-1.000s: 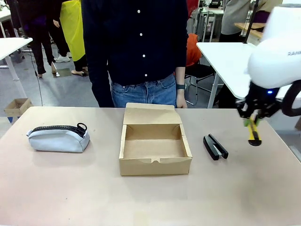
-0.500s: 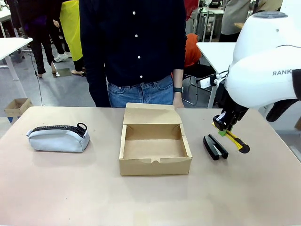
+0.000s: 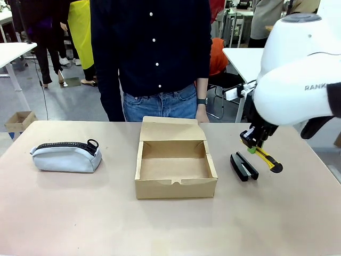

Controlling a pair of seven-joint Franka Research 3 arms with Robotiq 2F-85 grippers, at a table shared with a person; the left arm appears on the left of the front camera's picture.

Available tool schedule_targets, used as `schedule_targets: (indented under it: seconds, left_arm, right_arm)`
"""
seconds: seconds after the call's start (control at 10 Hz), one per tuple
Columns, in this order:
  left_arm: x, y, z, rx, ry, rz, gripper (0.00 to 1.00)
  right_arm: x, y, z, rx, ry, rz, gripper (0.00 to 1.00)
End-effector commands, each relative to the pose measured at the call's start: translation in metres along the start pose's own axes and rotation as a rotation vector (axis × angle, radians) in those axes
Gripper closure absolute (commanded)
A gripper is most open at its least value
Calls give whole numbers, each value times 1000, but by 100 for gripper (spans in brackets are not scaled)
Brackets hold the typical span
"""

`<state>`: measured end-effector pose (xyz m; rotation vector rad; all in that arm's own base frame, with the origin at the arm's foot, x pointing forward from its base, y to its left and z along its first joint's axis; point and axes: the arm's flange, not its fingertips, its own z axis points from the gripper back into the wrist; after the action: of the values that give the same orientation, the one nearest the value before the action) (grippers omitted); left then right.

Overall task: Pack the items into the box.
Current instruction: Pick up the item indicated by the person and place it inside the Mailer Box.

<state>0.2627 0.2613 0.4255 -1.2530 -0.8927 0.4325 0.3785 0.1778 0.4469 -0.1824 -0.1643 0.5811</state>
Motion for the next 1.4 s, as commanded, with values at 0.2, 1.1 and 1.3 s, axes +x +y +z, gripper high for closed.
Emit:
schedule_targets:
  seconds: [0.2, 1.1, 1.3]
  left_arm:
    - [-1, 0, -1, -23, -17, -20, 0]
    - [-1, 0, -1, -23, -17, -20, 0]
    - [-1, 0, -1, -23, -17, -20, 0]
  right_arm:
    - [112, 84, 16, -28, -146, 619, 73]
    - [163, 151, -54, 250, -72, 983, 73]
    - [163, 152, -55, 261, -65, 982, 73]
